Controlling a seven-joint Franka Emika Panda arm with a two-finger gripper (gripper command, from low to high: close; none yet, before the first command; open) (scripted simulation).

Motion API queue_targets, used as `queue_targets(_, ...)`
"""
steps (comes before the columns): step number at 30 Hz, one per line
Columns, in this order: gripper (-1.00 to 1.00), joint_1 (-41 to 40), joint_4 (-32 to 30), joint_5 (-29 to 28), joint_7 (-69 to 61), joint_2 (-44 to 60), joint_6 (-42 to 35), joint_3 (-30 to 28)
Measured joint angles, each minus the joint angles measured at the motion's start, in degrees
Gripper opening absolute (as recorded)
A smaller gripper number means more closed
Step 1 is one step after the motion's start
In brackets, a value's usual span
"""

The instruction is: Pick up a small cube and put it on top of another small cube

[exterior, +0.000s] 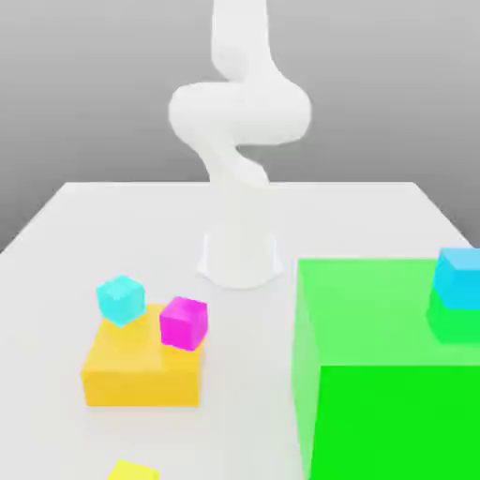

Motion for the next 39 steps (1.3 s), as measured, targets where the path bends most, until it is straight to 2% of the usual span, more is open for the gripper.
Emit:
queue_targets(29, 0.00, -5.78, 3.67, 4.55, -0.50, 60.60, 16.05, -5.66)
queue_targets(33, 0.00, -6.91, 5.10, 5.70, -1.23, 68.90, 21.38, -4.72)
queue_targets(34, -1.00, -7.20, 5.51, 6.01, -1.46, 70.86, 22.88, -4.38)
queue_targets(39, -1.00, -7.22, 5.51, 6.03, -1.47, 70.86, 22.88, -4.36)
